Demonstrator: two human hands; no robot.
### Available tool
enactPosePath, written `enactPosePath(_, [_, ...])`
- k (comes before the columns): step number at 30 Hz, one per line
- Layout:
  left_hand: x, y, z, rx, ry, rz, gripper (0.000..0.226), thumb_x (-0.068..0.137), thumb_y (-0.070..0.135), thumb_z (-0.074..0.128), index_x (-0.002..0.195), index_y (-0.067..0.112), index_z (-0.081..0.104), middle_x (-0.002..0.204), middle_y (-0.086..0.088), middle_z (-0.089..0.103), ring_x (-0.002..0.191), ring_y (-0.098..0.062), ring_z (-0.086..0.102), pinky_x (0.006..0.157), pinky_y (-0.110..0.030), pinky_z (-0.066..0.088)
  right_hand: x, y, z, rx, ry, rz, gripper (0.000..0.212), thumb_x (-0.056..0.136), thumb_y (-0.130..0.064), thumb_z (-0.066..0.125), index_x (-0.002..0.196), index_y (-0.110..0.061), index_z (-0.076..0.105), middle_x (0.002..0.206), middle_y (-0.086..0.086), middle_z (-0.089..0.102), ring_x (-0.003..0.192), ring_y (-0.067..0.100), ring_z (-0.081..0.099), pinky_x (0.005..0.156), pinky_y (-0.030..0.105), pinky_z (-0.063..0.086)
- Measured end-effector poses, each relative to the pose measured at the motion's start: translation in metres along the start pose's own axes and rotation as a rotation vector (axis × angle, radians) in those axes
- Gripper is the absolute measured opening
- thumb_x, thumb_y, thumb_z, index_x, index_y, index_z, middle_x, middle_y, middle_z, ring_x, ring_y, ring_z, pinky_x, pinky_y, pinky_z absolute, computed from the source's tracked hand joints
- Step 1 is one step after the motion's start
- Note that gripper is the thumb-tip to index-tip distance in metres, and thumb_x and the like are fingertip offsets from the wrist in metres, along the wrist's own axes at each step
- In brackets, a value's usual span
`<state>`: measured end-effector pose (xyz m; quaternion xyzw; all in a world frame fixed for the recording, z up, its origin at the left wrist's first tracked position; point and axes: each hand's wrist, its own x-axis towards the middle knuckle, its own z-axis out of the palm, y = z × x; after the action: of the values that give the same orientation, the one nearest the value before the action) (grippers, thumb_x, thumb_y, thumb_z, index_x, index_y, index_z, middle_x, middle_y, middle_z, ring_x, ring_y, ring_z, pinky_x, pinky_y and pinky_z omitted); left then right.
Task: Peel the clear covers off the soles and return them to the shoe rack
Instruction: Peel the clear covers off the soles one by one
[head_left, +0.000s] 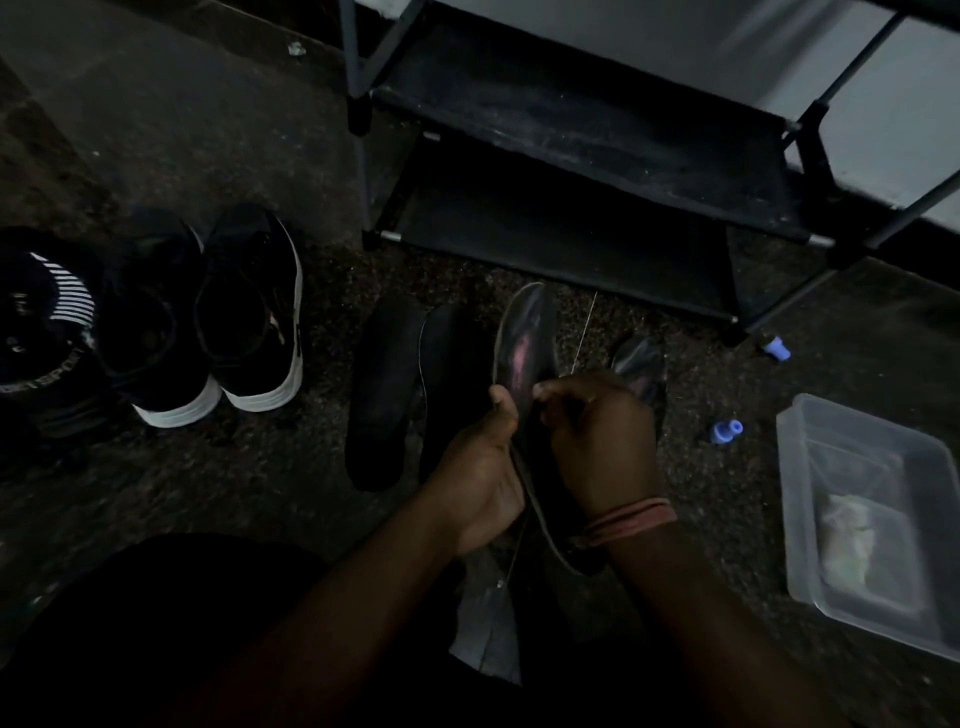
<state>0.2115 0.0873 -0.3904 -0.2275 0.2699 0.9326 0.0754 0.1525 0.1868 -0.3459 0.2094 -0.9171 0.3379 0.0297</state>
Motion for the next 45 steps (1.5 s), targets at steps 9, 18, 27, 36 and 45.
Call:
enactPosePath(9, [-0.003,0.009,0.002,0.02,0.039,0.031,0.064,0.105,0.053,0.028,0.14,0.007,0.056,0.142,-0.017,0.06,0.131,-0.025,0.059,0.112,-0.04,0.044,-0.004,-0.013,0.0,0.005,-0.069,-0.052,0.018,0.078,-0.004,0.067,0.082,-0.018,0.076,0.086,0.001,0.07,0.079,0.016,0.066,0.075,0.031,0.053])
enactPosePath(18, [-0.004,0.015,0.0,0.033,0.041,0.026,0.067,0.103,0.056,0.03,0.14,0.007,0.056,0.136,-0.015,0.065,0.124,-0.022,0.064,0.107,-0.039,0.049,-0.008,-0.027,0.001,-0.028,-0.134,-0.089,0.014,0.082,-0.012,0.065,0.083,-0.02,0.076,0.085,0.003,0.068,0.075,0.017,0.064,0.071,0.032,0.052])
enactPosePath(27, [-0.001,0.02,-0.005,0.028,0.056,-0.016,0.087,0.093,0.076,0.023,0.142,0.012,0.057,0.138,-0.013,0.064,0.131,-0.025,0.06,0.119,-0.044,0.037,-0.016,-0.035,0.006,-0.016,-0.152,-0.146,0.02,0.077,-0.007,0.061,0.083,-0.019,0.075,0.087,0.002,0.065,0.079,0.015,0.062,0.074,0.027,0.049])
enactPosePath(36, [0.002,0.014,-0.003,0.042,0.096,-0.031,0.078,0.096,0.069,0.027,0.139,0.013,0.06,0.134,-0.013,0.067,0.127,-0.024,0.062,0.112,-0.042,0.044,-0.014,-0.024,0.009,-0.093,-0.11,-0.143,0.015,0.08,-0.008,0.063,0.085,-0.017,0.075,0.085,0.004,0.064,0.077,0.017,0.061,0.073,0.03,0.049])
enactPosePath(45, [0.0,0.008,0.001,0.058,0.047,-0.036,0.07,0.1,0.063,0.024,0.138,0.015,0.059,0.134,-0.006,0.068,0.126,-0.016,0.063,0.106,-0.033,0.049,-0.006,-0.008,0.002,-0.106,0.005,-0.092,0.012,0.084,-0.004,0.064,0.083,-0.01,0.074,0.084,0.008,0.064,0.076,0.02,0.061,0.071,0.032,0.05])
